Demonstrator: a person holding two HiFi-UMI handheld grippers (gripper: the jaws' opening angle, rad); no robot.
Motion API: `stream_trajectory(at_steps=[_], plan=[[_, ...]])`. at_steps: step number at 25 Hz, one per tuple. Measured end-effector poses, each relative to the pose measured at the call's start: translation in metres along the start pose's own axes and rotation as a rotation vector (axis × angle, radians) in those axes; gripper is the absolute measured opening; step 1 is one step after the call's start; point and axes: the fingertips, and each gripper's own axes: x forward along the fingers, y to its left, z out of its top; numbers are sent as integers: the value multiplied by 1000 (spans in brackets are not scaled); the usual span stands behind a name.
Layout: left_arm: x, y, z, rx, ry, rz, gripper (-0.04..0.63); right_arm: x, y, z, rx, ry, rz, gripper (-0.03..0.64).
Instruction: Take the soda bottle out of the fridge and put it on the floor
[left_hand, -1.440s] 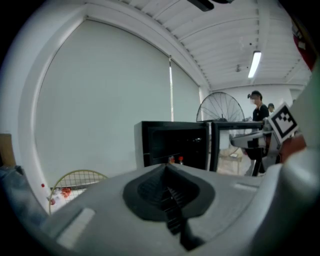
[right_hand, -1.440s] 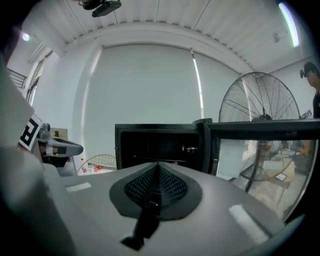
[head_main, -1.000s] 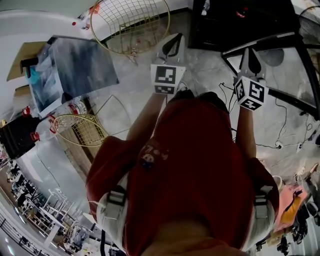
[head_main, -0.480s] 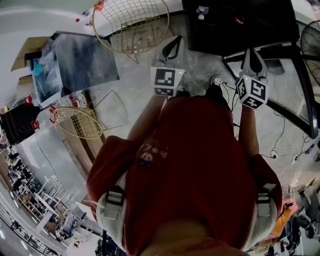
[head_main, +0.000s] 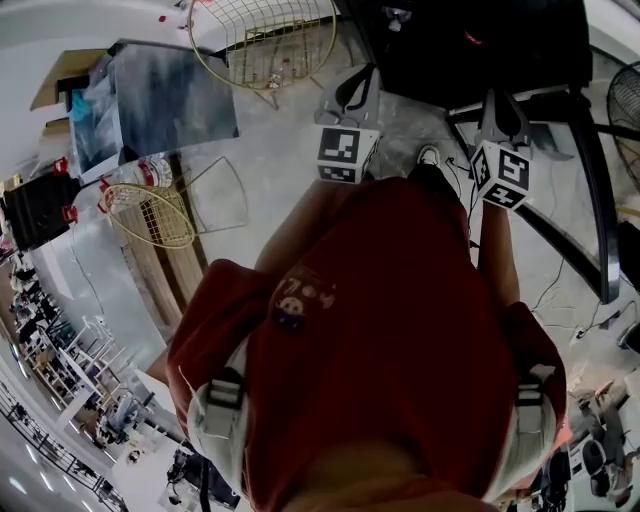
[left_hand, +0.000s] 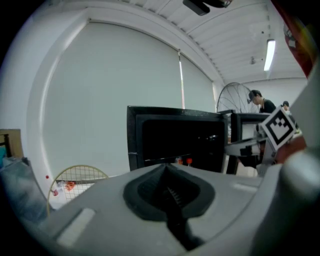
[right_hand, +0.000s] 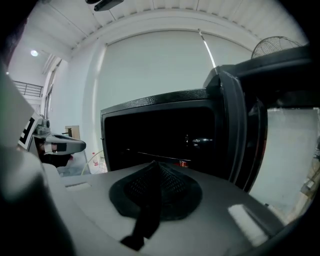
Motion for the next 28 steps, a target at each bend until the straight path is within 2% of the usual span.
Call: stream_trajectory(at_steps=[6,13,19,28], plan=[[7,-7,-1,-4,7,18,-2,3,-7,-6,7,4,8,0],[13,-15,1,19,0,2,-2,13,-15,-21,26,15,-18,2],[18,-16,-2,30,-1,-2,-2,35,-17,-31,48,4,-6,6],[25,-20,-9,22,7,-23,-2,74,-27,-53,107,42,9,85]])
